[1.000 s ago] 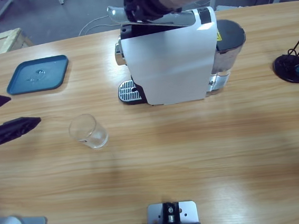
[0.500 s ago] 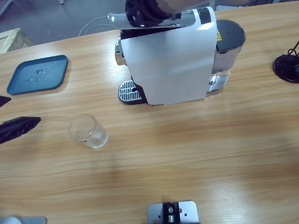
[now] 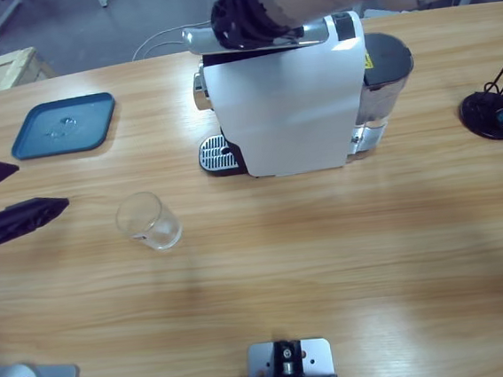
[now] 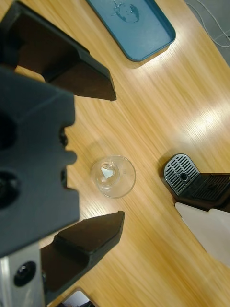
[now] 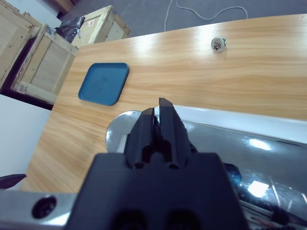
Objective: Pour coffee
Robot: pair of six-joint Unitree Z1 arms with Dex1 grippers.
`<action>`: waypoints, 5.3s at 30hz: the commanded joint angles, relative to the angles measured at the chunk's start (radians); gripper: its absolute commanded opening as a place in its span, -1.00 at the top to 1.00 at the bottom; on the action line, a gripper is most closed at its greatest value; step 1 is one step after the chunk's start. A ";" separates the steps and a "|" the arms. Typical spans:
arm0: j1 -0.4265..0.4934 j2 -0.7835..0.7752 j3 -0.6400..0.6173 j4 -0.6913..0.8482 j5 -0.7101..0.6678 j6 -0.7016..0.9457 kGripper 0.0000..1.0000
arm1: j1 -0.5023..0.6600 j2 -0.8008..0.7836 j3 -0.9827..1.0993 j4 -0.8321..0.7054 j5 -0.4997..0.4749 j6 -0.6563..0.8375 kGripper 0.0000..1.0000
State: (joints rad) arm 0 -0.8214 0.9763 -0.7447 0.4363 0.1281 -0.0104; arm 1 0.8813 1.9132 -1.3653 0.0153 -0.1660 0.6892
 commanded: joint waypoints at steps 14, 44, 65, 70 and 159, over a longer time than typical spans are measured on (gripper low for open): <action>-0.007 0.001 0.040 0.009 0.017 -0.085 -0.98 | 0.013 -0.307 0.095 0.084 -0.032 -0.621 -1.00; -0.438 0.597 0.129 -0.277 0.492 -0.724 -0.99 | 0.013 -1.049 0.634 0.434 -0.158 -0.571 -1.00; -0.496 0.821 0.169 -0.387 0.615 -0.955 0.04 | -0.021 -1.128 0.635 0.549 -0.164 -0.526 -1.00; -0.496 0.742 0.182 -0.377 0.630 -0.830 1.00 | -0.021 -1.135 0.647 0.549 -0.164 -0.522 -1.00; 0.236 0.084 0.191 -0.243 -0.303 0.013 -0.99 | -0.256 -0.121 -0.500 0.955 -0.009 -0.530 1.00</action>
State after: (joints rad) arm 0 -0.5297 1.1142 -0.5627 0.0949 -0.2084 0.0317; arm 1 0.6419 1.4311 -1.5359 0.7731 -0.2344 0.1505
